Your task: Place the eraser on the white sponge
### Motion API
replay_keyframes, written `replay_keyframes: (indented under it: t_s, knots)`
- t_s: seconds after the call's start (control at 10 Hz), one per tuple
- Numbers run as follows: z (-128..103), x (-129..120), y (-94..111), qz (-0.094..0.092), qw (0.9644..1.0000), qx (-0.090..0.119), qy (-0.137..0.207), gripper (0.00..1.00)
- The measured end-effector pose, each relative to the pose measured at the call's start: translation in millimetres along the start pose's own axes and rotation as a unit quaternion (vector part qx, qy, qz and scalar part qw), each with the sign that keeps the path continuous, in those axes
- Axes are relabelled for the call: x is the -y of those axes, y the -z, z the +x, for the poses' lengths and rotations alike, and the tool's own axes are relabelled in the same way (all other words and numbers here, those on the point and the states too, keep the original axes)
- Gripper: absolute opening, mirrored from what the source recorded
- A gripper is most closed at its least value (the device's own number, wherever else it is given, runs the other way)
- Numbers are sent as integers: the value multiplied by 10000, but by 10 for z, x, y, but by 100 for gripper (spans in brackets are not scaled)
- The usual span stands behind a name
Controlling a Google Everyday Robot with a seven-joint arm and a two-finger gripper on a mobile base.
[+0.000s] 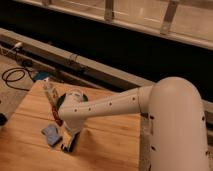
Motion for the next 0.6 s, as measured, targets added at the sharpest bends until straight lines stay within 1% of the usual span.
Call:
replay_keyframes:
  t_s: [0.3, 0.6]
  knots:
    - [-22, 5, -38, -79, 9999, 39, -81, 80]
    - [-107, -44, -40, -167, 9996, 153, -139, 80]
